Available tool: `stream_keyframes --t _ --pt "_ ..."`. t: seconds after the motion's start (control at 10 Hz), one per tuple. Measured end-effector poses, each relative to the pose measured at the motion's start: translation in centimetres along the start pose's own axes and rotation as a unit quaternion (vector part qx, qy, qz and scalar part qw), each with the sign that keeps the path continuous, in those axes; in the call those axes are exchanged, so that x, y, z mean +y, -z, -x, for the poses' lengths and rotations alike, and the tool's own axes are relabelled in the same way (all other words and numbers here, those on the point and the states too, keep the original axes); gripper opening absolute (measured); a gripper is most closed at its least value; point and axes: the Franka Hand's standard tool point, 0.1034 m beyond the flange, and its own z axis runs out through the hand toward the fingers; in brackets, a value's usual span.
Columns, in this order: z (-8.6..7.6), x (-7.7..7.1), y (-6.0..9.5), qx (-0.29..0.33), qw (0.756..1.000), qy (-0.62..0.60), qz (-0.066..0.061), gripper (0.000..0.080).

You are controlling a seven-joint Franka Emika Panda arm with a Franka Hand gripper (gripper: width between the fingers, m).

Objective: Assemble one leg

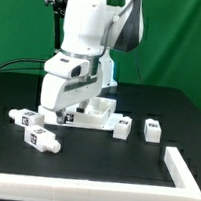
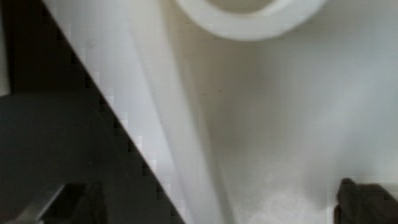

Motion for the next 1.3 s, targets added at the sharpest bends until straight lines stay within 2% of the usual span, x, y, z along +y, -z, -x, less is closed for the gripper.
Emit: stream_keyframes --t 0.2,0.3,0.4,0.5,0.7,1.0,1.1,1.2,1.3 --pt "0.0 0.0 0.0 0.0 1.0 -0.001 0.0 0.0386" --pt "0.0 0.0 0.0 0.0 1.0 -0.001 0.0 0.0386" --pt "0.0 0.0 0.0 0.0 1.0 -0.002 0.0 0.0204" --pt "0.1 0.0 0.0 0.0 1.0 -0.002 0.0 0.008" --pt "0.1 0.0 0.0 0.0 1.0 -0.004 0.0 0.0052" --pt "0.1 0.0 0.0 0.0 1.0 -0.004 0.0 0.0052" --pt "0.0 0.0 0.2 -0.002 1.0 -0.007 -0.008 0.0052" --pt "-0.5 0.2 1.6 -0.001 1.0 -0.018 -0.024 0.0052" --pt "-1.6 0.8 4.2 0.004 0.999 -0.026 -0.032 0.005"
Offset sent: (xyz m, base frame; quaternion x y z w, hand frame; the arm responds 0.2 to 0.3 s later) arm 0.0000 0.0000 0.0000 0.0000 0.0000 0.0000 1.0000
